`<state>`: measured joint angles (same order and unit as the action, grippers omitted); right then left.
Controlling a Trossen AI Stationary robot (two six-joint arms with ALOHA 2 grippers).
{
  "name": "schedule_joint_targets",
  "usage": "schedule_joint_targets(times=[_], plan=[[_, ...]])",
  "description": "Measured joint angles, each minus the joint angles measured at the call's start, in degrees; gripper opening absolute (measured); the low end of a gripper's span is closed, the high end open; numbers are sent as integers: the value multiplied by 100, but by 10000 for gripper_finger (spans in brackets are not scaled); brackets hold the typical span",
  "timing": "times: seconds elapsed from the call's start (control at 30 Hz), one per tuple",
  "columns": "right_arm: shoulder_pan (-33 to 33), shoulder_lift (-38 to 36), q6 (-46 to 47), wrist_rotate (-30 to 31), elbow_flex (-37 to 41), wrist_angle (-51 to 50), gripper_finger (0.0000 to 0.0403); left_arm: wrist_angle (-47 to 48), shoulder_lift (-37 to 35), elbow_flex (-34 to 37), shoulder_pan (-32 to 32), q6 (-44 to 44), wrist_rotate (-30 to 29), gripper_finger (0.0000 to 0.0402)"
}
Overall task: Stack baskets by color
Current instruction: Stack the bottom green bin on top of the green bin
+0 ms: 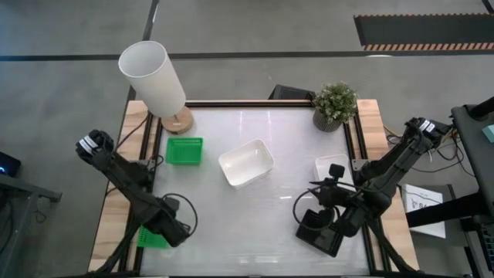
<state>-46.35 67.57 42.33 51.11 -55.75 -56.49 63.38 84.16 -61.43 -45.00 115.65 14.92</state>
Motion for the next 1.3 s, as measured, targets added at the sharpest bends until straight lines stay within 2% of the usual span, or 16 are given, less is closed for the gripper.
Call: schedule_joint_targets(times=[0.2, 0.37, 0.47, 0.7, 0.83, 0.93, 1.1, 1.2, 1.3], plan=[[0, 0, 4, -1, 2, -4, 95, -804, 2, 472, -11, 88, -271, 221], [0, 0, 4, -2, 2, -11, 95, -881, 4, 857, -11, 154, -302, 204], [0, 0, 4, -5, 2, -17, 95, -888, 4, 934, -11, 148, -323, 162], [0, 0, 4, -5, 2, -17, 95, -979, 4, 868, -8, 64, -331, 16], [0, 0, 4, -4, 2, -17, 95, -914, 4, 649, 5, -235, -354, 5], [0, 0, 4, -2, 2, -15, 95, -951, 4, 233, 61, -1427, -816, 3], [0, 0, 5, 50, 2, -17, 95, -748, 4, -422, 218, -4916, -2059, 2], [0, -2, 9, 142, 2, -17, 95, -113, 4, -678, 407, -6624, -2682, 1], [0, -2, 11, 144, 2, -17, 95, 999, 4, -846, 759, -7670, -3318, 1]])
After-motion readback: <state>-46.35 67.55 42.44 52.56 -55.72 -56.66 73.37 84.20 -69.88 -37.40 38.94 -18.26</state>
